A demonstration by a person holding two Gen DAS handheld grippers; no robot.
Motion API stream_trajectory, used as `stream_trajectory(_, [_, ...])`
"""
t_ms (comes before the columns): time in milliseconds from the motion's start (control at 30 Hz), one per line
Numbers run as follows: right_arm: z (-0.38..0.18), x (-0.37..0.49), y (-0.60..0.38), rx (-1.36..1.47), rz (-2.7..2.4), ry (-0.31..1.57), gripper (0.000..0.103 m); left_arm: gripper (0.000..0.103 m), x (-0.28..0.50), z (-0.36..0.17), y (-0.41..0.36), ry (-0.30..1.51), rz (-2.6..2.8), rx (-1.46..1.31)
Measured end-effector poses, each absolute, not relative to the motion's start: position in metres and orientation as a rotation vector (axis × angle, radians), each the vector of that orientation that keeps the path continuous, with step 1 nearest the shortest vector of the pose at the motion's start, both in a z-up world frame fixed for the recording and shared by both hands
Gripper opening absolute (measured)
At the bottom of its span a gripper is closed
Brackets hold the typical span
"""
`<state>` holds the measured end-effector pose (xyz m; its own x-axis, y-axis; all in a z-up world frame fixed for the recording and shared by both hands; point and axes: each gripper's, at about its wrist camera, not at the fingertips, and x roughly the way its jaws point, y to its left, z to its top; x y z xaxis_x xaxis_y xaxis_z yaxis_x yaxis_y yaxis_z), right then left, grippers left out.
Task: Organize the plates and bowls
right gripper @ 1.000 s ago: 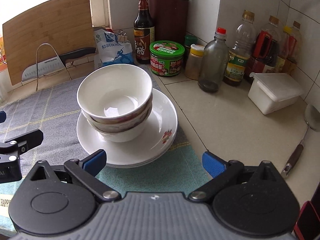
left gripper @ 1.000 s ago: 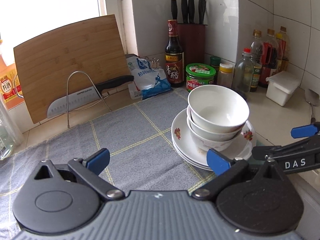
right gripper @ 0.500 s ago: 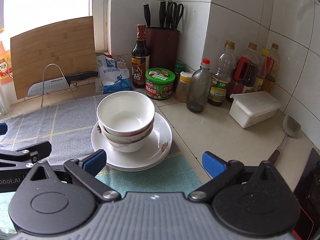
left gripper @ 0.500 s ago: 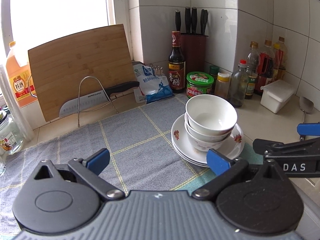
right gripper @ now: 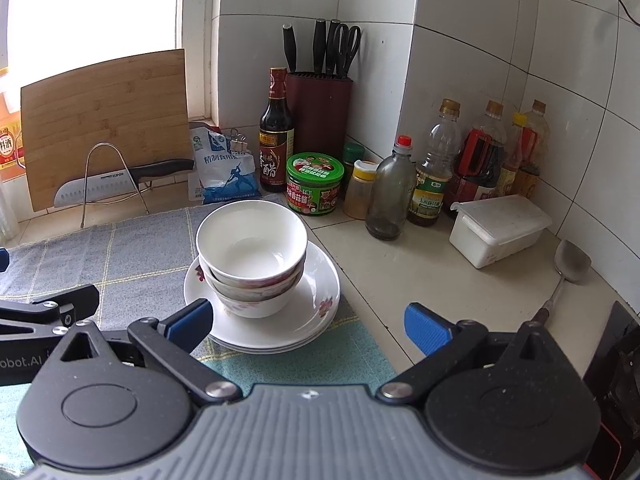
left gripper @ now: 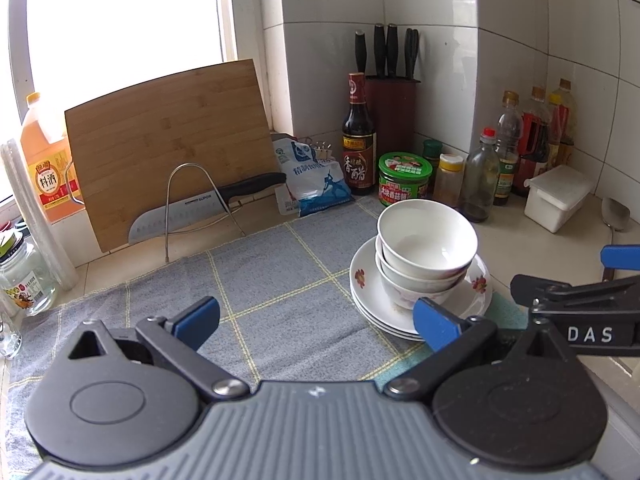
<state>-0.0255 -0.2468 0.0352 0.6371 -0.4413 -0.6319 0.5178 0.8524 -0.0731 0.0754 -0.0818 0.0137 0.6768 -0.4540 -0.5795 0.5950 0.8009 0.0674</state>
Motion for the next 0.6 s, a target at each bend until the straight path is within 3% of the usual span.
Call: stream_trajectory(600, [0.0385,-0.0225,-0.2467,0.101,-0.562,0.681,0.103,0.102,0.0766,0.0149,-0.0848,0.577,-0.600,0.264])
